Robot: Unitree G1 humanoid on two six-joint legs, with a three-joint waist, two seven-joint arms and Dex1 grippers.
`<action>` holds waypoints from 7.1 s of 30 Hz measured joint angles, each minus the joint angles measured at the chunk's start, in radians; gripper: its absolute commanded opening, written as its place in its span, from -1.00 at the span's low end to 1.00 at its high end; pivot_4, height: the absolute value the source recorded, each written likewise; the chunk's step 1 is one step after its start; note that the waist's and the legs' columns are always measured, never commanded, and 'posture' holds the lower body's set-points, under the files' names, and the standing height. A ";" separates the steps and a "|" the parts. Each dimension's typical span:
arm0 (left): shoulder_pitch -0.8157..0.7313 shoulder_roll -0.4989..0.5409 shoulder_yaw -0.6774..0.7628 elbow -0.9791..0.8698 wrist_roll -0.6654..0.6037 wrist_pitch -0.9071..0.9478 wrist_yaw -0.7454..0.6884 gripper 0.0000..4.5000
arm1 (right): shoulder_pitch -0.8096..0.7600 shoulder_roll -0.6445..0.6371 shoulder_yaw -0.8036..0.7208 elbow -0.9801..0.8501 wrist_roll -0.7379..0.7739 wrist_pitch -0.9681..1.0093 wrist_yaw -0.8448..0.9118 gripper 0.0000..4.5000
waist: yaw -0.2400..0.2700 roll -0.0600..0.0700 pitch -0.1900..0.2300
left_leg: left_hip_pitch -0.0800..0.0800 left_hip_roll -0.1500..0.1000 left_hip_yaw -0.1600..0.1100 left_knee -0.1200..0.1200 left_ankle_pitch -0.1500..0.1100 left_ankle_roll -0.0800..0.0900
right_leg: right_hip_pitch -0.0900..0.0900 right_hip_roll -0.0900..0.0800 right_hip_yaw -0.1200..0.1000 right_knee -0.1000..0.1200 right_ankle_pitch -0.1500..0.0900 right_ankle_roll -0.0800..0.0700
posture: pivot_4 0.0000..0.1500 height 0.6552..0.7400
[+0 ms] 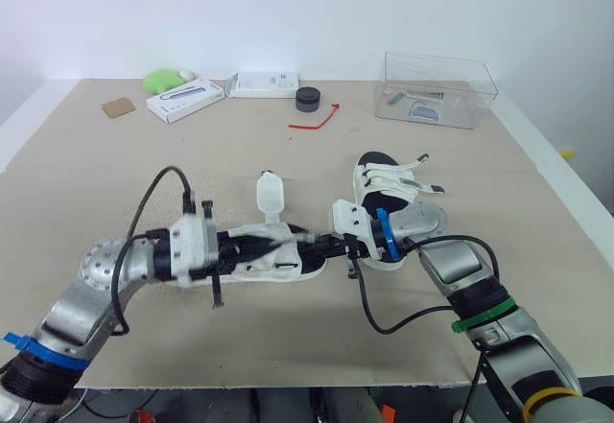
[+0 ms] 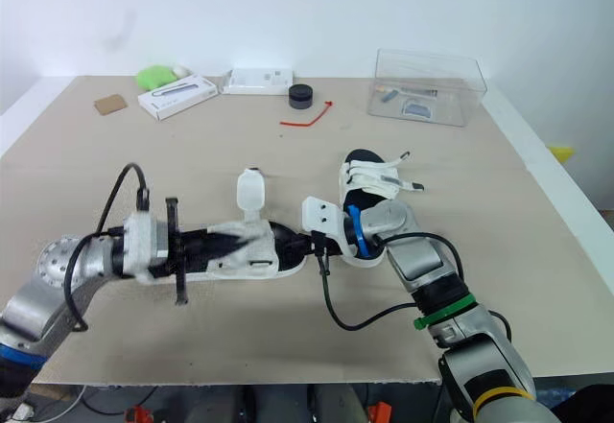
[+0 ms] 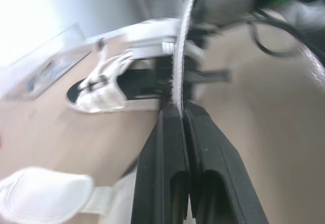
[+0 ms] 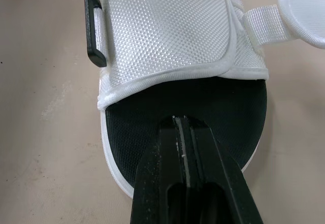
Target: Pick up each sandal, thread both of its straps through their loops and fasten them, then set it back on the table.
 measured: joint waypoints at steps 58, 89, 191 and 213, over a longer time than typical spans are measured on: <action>-0.219 -0.144 0.240 0.350 -0.062 0.584 0.028 0.01 | 0.001 -0.006 -0.001 -0.018 -0.017 0.016 0.001 -1.00 | 0.000 -0.001 0.000 | -0.001 -0.002 -0.002 0.001 0.003 -0.005 | 0.001 -0.001 -0.001 0.000 0.002 -0.001 | 1.00 1.00; -0.388 -0.220 0.044 0.708 0.218 0.500 -0.317 0.01 | 0.005 0.031 -0.007 -0.028 -0.009 0.036 -0.056 -1.00 | -0.003 -0.001 0.000 | -0.004 -0.002 -0.001 0.001 0.002 -0.003 | -0.002 -0.001 0.000 0.000 0.002 0.000 | 1.00 1.00; -0.887 -0.431 0.525 1.501 0.071 1.026 0.175 0.01 | 0.038 0.017 -0.007 -0.070 -0.017 0.026 -0.073 -1.00 | -0.004 -0.002 0.000 | -0.005 -0.006 -0.004 0.002 0.002 -0.006 | -0.001 -0.005 -0.001 0.001 0.003 0.003 | 1.00 1.00; -0.944 -0.496 0.592 1.569 0.083 0.873 0.239 -0.77 | 0.045 0.012 -0.007 -0.086 -0.018 0.030 -0.078 -1.00 | -0.003 -0.002 0.000 | -0.005 -0.008 -0.004 0.002 0.002 -0.006 | -0.001 -0.005 -0.001 0.001 0.003 0.003 | 1.00 1.00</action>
